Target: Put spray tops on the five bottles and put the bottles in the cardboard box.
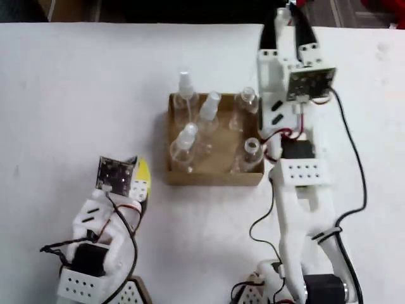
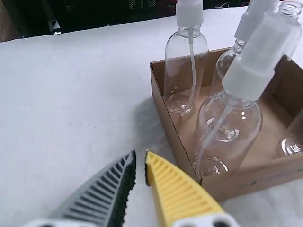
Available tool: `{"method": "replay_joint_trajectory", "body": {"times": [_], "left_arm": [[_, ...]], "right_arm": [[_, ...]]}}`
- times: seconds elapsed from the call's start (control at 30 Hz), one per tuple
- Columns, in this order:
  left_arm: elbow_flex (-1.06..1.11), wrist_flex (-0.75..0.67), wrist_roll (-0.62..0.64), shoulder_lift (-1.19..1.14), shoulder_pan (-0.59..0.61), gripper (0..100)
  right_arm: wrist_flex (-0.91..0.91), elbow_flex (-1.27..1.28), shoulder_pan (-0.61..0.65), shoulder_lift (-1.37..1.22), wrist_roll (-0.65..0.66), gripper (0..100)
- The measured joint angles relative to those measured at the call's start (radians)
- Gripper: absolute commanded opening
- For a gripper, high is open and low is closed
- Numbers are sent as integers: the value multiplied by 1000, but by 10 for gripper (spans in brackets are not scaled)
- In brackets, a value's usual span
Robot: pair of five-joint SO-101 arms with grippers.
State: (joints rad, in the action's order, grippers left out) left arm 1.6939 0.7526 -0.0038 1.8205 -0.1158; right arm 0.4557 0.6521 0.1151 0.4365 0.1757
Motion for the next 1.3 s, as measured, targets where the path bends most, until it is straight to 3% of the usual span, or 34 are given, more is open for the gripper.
{"method": "replay_joint_trajectory", "body": {"times": [0.3,0.53,1.3], "left_arm": [[0,0,0,0,0,40],[0,0,0,0,0,40],[0,0,0,0,0,41]], "right_arm": [[12,-11,34,-20,5,15],[12,-12,29,-20,89,15],[15,106,29,-20,94,15]]}}
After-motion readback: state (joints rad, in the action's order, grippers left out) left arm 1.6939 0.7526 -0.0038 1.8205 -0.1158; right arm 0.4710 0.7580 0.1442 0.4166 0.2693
